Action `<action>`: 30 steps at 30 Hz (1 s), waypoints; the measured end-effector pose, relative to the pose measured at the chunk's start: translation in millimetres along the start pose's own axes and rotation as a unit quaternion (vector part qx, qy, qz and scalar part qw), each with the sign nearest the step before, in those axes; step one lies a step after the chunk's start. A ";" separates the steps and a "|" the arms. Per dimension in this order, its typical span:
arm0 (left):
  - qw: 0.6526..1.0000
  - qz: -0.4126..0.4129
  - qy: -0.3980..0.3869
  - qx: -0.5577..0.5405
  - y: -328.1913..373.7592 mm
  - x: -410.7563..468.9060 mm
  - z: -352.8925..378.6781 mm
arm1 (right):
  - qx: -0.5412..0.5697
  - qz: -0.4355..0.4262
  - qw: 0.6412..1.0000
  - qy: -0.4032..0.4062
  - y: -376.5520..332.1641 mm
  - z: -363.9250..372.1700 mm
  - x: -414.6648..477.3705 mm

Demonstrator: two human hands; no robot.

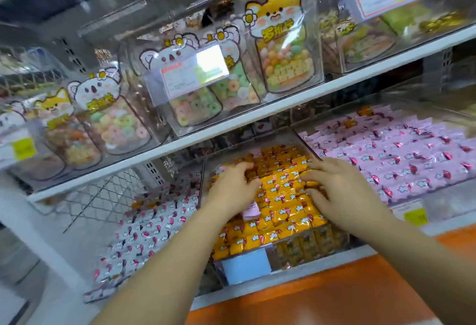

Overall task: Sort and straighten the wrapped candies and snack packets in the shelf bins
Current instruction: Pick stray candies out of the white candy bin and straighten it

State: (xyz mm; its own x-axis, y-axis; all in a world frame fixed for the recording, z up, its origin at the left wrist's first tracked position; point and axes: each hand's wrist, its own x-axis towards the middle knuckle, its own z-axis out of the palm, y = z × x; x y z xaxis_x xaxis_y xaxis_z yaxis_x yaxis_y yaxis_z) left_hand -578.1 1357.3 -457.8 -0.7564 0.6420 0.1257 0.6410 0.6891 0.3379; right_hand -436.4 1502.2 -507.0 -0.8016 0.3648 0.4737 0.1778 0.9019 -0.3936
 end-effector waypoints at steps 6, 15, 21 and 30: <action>1.000 -0.013 0.025 0.006 8.2 -21.9 11.0 | 0.034 -0.008 0.999 0.019 5.3 -1.4 -13.6; 0.957 0.204 0.148 -0.144 73.2 -33.3 19.0 | 0.069 0.004 0.997 0.045 35.1 -39.3 -27.3; 0.922 0.322 0.125 -0.176 135.4 -35.2 44.7 | 0.119 0.049 0.988 0.082 68.4 -67.4 -42.4; 0.914 0.379 0.041 -0.141 176.2 -28.3 73.5 | 0.106 0.044 0.992 0.049 114.8 -97.0 -58.0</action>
State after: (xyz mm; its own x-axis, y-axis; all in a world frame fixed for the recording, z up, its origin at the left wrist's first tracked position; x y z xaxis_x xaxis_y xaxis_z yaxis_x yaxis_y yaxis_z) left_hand -434.2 1485.2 -470.4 -0.1247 0.8633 0.4891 0.9345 -0.0636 0.3503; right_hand -314.1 1607.0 -503.2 -0.7267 0.4696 0.5014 0.1121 0.8011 -0.5879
